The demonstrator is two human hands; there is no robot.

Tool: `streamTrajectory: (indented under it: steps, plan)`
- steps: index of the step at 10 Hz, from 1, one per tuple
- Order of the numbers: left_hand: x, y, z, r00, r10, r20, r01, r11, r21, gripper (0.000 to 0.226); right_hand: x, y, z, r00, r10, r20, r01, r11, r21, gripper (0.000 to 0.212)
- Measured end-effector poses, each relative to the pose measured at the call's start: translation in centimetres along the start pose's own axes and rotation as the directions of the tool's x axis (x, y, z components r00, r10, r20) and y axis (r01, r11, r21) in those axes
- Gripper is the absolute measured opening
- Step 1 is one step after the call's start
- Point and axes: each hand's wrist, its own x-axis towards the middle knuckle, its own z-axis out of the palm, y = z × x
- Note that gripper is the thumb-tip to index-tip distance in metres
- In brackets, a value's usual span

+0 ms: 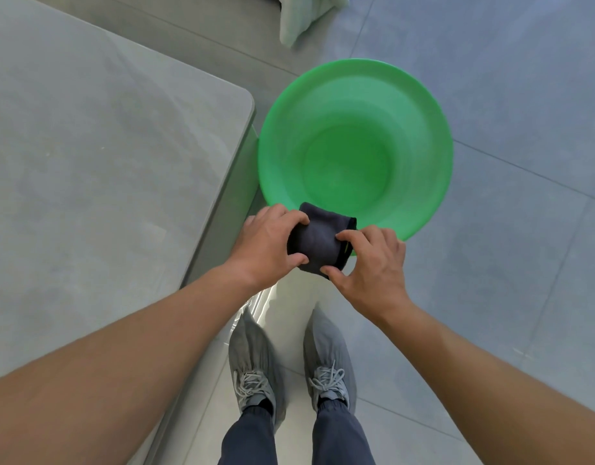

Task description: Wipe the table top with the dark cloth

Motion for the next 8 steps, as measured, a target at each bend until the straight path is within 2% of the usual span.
streamTrajectory:
  steps: [2, 4, 6, 8]
  plan:
    - [0.2, -0.5, 0.5, 0.999, 0.017, -0.046, -0.012, 0.994, 0.11, 0.068, 0.1, 0.0, 0.8, 0.999, 0.049, -0.009, -0.049, 0.996, -0.075, 0.077]
    - [0.2, -0.8, 0.6, 0.999, 0.014, -0.032, -0.01, 0.991, 0.131, 0.069, 0.5, 0.2, 1.0, 0.998, 0.065, -0.001, -0.065, 0.995, -0.078, 0.068]
    - [-0.2, -0.4, 0.1, 1.0, -0.026, 0.01, 0.025, 0.997, 0.074, 0.076, 0.3, -0.1, -0.1, 0.996, 0.073, 0.051, -0.07, 0.996, -0.057, 0.074]
    - [-1.2, -0.2, -0.8, 0.996, -0.093, -0.016, 0.092, 0.994, -0.055, 0.076, -0.1, -0.3, -1.6, 0.99, 0.09, 0.107, -0.087, 0.996, -0.035, 0.073]
